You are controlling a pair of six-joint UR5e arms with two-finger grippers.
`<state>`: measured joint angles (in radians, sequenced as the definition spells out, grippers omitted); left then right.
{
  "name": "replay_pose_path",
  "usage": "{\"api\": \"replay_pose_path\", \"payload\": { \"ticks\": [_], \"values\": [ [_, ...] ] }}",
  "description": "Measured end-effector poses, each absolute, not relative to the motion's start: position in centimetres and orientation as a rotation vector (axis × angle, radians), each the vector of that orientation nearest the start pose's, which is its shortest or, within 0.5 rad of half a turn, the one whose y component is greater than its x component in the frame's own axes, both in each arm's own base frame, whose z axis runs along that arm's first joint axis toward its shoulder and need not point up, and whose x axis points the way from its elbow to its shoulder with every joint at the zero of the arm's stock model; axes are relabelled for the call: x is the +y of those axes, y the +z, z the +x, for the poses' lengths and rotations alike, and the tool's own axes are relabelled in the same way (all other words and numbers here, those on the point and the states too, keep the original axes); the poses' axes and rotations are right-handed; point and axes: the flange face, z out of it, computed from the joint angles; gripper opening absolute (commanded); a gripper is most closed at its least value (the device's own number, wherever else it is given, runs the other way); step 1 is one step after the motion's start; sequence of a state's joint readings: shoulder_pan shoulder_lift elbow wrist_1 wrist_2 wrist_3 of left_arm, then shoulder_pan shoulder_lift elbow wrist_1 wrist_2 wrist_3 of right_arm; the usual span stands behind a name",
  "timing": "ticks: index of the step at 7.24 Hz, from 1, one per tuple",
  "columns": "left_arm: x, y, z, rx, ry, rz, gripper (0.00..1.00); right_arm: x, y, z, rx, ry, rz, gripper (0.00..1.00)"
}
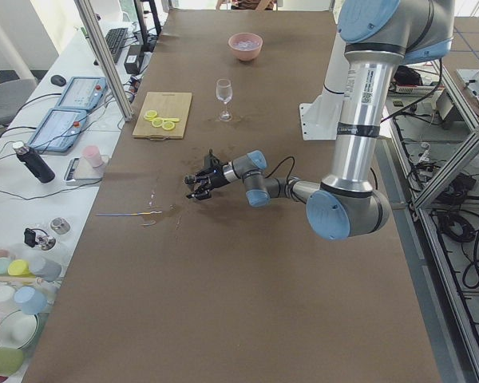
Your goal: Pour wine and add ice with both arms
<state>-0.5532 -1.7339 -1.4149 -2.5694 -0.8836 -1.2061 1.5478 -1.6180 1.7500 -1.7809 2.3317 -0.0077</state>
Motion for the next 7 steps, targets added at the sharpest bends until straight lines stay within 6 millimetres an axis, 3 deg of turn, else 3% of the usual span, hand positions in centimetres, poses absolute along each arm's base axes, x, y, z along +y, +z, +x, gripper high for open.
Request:
{"api": "replay_pose_path", "payload": {
  "ticks": [3,4,7],
  "values": [
    [-47.2,53.6,39.0,0.59,-0.512,0.996,0.08,-46.4,61.5,5.4,-0.76,0.001,-0.08,1.0],
    [-47.2,53.6,39.0,0.59,-0.512,0.996,0.01,-46.4,61.5,5.4,-0.761,0.001,-0.08,1.0],
    [-48.2,51.9,38.8,0.614,-0.53,1.014,0.0,-46.3,61.7,5.3,-0.768,0.003,-0.085,1.0]
  ]
}}
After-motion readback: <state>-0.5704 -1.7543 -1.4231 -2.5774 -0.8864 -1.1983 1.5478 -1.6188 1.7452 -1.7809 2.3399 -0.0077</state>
